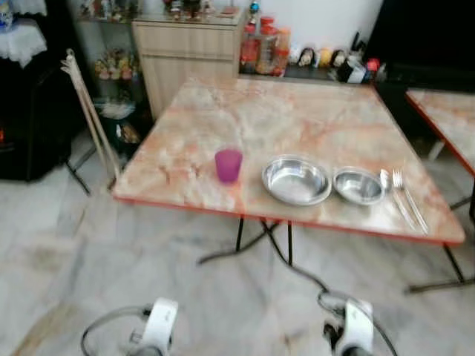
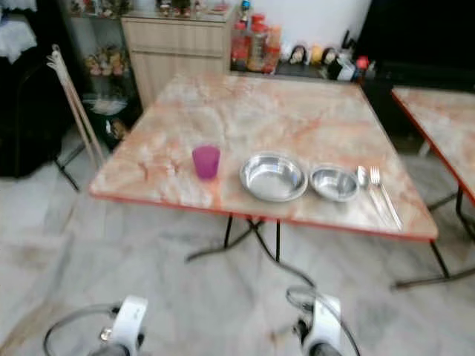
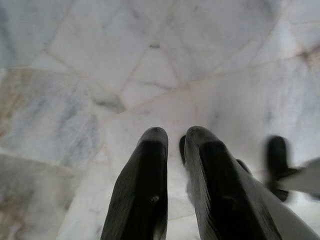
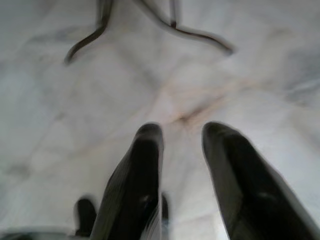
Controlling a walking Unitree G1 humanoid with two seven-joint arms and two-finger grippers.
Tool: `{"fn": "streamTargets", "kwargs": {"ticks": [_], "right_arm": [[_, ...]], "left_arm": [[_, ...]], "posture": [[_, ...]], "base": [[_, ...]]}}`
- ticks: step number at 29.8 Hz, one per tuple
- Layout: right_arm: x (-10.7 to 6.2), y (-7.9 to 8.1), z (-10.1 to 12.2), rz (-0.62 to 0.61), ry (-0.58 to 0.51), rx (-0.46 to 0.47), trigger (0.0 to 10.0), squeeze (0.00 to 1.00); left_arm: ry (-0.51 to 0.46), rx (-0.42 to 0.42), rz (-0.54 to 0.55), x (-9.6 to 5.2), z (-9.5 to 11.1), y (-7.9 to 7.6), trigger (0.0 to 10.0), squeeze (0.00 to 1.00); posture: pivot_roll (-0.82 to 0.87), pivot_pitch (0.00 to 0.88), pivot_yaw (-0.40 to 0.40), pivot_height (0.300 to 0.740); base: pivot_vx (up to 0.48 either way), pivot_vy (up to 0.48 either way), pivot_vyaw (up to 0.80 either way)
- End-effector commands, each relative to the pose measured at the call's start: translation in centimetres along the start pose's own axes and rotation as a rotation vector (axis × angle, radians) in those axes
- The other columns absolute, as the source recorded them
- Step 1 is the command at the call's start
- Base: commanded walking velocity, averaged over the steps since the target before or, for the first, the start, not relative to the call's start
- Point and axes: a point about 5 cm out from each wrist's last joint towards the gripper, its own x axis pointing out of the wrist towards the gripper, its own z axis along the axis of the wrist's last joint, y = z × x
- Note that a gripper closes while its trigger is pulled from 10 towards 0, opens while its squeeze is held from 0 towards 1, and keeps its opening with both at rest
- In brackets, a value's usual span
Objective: Setting the table
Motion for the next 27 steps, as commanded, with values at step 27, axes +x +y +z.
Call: {"fn": "streamTargets", "kwargs": {"ticks": [27], "right_arm": [[0.5, 0.5, 4.0, 0.019, -0.171, -0.029, 10.0, 0.00]], "left_arm": [[-0.248, -0.090, 0.032, 0.4, 6.1, 0.1, 10.0, 0.00]], "posture": [[0.02, 0.000, -0.039, 0.740]], "base": [[0.000, -0.072, 0.00]]}}
